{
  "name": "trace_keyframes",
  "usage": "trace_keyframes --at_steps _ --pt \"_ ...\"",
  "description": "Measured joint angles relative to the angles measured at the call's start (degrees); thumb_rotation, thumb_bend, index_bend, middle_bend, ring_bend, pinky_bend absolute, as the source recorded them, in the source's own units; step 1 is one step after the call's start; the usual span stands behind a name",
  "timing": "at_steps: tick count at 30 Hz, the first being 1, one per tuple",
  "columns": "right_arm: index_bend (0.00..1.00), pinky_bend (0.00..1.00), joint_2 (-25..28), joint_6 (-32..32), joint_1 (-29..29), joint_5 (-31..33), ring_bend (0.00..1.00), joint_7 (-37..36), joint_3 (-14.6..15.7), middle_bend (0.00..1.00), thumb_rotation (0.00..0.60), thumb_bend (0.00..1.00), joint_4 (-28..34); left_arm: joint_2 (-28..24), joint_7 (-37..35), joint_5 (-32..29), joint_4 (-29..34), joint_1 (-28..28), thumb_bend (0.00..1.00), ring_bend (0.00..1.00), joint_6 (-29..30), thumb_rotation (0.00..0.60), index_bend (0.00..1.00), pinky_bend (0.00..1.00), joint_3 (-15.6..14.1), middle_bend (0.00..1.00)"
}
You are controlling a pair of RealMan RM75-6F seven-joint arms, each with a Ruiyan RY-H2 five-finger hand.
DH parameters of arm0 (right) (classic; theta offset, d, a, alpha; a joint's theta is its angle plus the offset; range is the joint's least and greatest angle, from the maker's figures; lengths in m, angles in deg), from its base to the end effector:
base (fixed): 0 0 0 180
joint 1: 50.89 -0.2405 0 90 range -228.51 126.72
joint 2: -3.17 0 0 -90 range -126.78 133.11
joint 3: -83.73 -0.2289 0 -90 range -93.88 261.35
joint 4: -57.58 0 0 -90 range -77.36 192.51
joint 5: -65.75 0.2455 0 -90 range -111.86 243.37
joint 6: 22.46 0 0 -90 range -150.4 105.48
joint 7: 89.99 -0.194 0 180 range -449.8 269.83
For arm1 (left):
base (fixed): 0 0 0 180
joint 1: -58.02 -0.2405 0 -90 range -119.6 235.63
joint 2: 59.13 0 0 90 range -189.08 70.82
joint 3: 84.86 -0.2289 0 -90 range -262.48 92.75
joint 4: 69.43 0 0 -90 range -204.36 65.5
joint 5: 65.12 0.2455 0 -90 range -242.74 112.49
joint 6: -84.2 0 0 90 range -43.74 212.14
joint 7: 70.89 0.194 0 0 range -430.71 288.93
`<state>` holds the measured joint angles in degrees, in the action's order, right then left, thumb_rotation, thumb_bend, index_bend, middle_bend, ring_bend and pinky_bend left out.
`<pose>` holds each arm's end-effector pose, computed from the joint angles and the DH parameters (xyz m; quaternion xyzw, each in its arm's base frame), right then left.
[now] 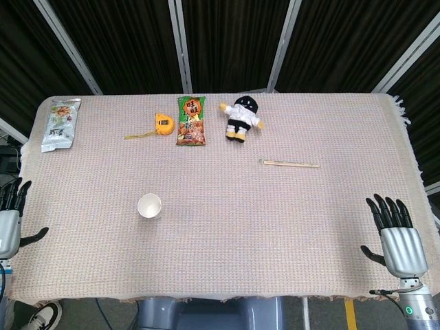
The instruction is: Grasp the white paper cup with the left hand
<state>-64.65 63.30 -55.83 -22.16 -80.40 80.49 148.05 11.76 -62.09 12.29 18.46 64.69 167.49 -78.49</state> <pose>-0.2913 -0.2337 0.0986 0.6248 -0.3334 0.3609 0.6068 -0.3177 0.2551 0.1019 -0.5672 -0.3774 -0.3463 0.6449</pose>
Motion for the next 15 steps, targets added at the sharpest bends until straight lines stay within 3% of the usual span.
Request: trace_keyframes --at_steps 15 --pt "0.00 0.00 -0.03 0.01 0.04 -0.28 0.00 0.51 0.23 0.00 0.600 0.05 0.39 -0.08 -0.06 0.95 0.44 -0.13 0.07 0.00 0.91 0.600 0.00 0.00 -0.19 0.00"
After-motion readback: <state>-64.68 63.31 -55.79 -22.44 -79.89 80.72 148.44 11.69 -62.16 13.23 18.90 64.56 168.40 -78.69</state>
